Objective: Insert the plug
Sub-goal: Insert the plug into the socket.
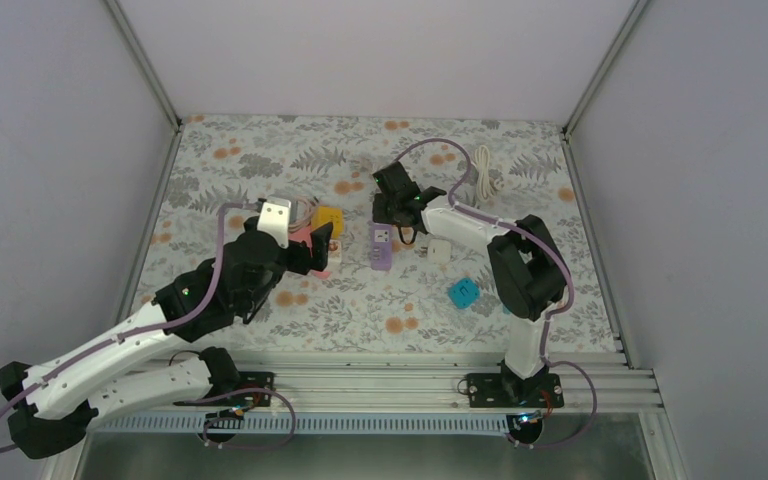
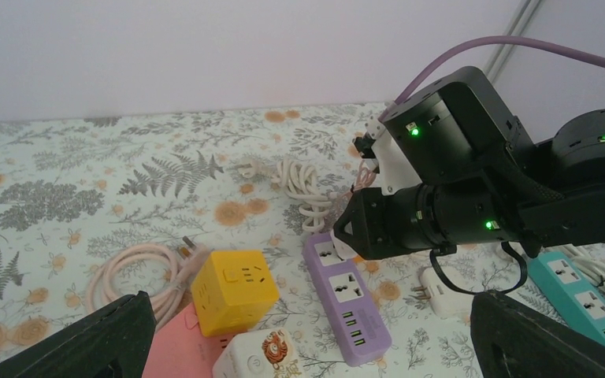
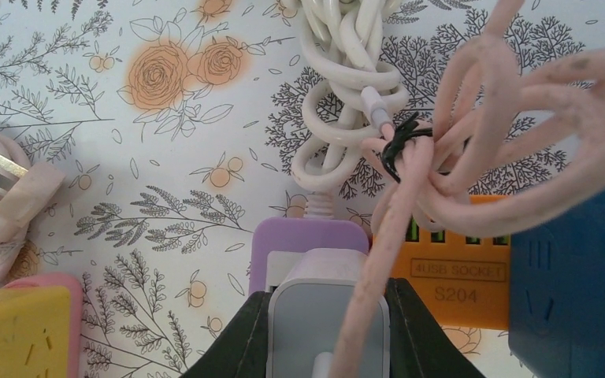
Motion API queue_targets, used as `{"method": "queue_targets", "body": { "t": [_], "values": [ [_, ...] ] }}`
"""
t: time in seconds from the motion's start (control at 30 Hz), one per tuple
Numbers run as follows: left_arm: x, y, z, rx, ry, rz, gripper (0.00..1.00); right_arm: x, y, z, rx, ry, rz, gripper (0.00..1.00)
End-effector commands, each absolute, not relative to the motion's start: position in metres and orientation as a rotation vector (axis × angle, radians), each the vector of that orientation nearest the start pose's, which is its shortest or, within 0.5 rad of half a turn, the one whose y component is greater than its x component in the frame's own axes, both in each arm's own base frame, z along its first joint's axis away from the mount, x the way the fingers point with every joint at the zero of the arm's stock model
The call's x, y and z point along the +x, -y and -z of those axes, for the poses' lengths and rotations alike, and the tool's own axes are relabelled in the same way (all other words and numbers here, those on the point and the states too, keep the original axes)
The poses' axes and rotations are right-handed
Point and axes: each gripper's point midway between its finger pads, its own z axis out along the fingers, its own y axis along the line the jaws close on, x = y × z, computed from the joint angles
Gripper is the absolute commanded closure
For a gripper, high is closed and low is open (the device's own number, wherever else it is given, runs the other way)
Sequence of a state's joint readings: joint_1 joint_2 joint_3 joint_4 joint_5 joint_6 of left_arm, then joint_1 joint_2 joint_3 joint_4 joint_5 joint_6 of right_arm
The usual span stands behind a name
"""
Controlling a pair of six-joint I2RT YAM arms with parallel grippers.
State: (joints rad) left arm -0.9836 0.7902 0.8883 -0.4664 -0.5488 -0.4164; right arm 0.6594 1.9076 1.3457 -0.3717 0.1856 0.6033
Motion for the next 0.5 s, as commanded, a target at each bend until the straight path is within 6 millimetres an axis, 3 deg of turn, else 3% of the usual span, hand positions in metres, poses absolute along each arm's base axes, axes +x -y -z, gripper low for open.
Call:
{"method": "queue_targets", "body": {
  "t": [0.0, 0.47],
  "values": [
    [0.230, 0.181, -0.309, 0.161, -1.891, 0.428, 0.00, 0.413, -0.276, -0.077, 0.039, -2.509, -0.307, 0.95],
    [0.231, 0.182, -0.305, 0.166, -1.899, 0.419, 0.00, 0.408, -0.268, -0.044, 0.035, -2.583, -0.196, 0.95]
  ]
}}
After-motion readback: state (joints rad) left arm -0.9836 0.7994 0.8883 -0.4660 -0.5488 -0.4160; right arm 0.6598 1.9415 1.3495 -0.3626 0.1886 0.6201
